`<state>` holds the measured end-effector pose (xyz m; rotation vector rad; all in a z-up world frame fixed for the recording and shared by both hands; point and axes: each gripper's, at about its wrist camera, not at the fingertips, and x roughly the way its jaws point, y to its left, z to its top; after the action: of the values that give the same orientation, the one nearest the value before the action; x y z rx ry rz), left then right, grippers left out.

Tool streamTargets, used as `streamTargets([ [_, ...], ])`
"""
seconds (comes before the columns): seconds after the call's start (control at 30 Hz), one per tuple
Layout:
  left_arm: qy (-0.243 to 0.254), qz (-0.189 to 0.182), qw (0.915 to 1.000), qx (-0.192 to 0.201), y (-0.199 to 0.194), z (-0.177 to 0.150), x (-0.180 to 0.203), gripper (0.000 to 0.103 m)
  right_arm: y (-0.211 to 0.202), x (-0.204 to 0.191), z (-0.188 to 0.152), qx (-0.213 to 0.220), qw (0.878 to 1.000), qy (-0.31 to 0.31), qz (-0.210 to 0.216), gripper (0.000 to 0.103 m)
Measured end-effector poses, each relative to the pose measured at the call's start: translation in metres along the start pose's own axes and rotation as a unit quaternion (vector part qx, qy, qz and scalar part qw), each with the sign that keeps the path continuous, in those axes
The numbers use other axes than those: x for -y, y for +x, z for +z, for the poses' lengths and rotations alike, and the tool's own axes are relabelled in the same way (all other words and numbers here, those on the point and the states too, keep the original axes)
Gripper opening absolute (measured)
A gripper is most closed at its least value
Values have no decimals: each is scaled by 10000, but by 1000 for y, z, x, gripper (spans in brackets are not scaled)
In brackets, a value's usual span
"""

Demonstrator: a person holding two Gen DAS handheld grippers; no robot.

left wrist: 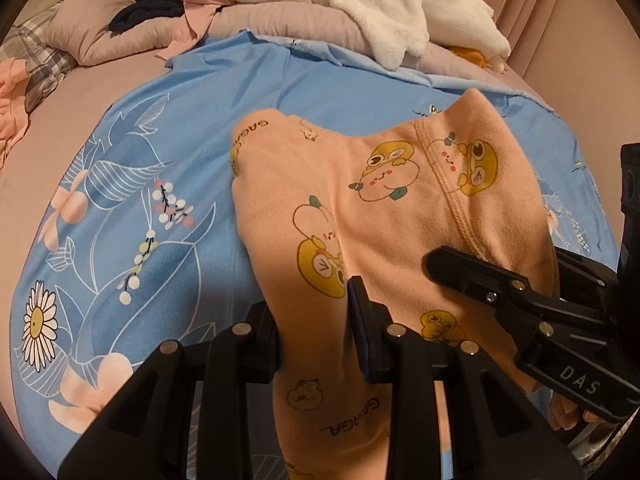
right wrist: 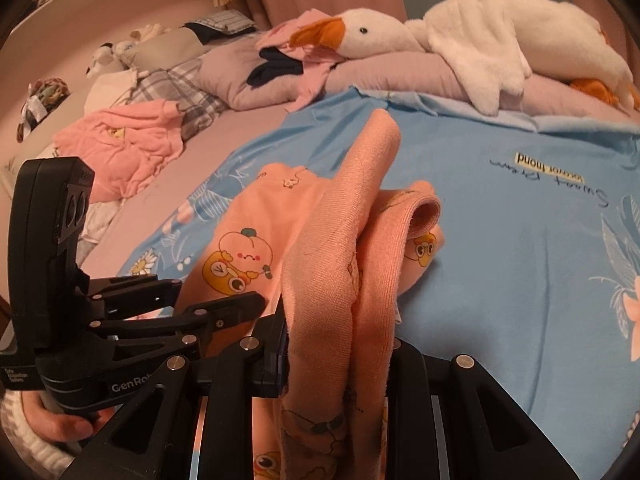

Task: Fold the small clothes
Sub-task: 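Lower the shirt onto the duvet and open both grippers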

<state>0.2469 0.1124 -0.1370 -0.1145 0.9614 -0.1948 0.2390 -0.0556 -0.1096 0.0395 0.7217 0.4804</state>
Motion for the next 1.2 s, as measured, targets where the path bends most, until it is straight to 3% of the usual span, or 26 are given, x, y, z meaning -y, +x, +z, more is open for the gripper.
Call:
streamTargets([
  [0.27, -24, 2, 10000, -56, 6, 0, -3, 36, 9, 13, -2, -187, 9995, 233, -50, 26],
  [0.6, -42, 296, 9995, -58, 6, -2, -12, 70, 11, 26, -6, -337, 9979, 547, -69, 32],
  [0.7, -95, 405, 9991, -67, 4, -4, -16, 80, 8, 30, -7, -355, 9973, 618, -170, 43],
  [0.77, -123, 452, 9989, -86, 3, -6, -18, 84, 6, 35, -8, -351, 9967, 709, -186, 48],
  [1.2, -425, 595, 9971, -229, 4, -14, -32, 103, 0, 52, -17, -310, 9934, 1073, -244, 53],
])
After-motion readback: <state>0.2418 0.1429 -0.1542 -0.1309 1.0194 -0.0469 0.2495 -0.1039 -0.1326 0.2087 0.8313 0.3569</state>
